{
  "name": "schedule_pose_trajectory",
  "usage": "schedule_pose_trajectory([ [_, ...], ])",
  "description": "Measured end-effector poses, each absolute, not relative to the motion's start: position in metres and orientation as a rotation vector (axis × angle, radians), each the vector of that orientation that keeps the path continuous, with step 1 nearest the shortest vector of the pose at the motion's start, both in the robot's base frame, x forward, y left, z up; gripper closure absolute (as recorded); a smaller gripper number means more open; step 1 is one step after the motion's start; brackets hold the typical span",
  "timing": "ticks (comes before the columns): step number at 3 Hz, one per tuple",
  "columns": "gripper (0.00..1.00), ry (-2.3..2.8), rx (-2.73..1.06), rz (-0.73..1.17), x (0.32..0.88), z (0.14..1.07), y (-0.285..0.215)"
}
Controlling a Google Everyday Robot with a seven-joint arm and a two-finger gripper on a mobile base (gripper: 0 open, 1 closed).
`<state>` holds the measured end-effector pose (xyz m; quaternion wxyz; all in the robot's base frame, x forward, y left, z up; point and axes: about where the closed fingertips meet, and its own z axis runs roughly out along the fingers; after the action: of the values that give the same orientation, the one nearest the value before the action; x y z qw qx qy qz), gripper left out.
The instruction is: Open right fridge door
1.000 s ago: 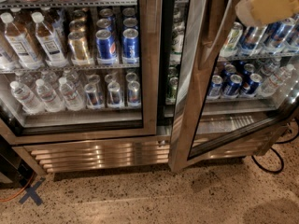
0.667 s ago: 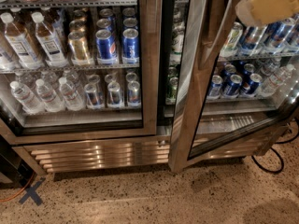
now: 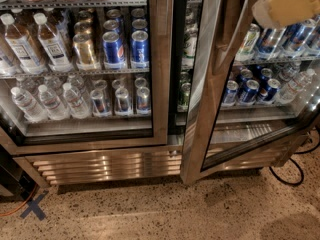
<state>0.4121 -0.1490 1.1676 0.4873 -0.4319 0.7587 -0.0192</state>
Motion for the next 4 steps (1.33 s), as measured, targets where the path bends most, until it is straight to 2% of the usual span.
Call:
schedule_pose_trajectory([
  [3, 0.0, 1.808, -1.087, -0.017, 0.415, 1.163, -0.158],
  [4, 0.0, 1.818, -1.071, 0.102, 0.432, 1.123, -0.219],
])
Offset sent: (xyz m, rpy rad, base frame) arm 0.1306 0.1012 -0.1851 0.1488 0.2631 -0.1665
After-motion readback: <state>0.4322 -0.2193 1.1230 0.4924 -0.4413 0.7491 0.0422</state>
